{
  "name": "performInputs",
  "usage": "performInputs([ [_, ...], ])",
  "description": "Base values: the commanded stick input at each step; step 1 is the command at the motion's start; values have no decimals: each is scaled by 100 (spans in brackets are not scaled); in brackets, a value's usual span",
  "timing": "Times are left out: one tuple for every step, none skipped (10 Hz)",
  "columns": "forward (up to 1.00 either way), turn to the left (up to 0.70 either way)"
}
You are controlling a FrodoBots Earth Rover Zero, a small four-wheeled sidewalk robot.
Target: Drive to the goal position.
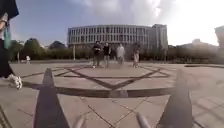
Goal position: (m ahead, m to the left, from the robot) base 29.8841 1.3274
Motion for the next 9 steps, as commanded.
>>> performInputs([
  [100,0],
  [100,0],
  [100,0],
  [100,0],
  [100,0],
  [100,0],
  [100,0],
  [100,0],
  [100,0],
])
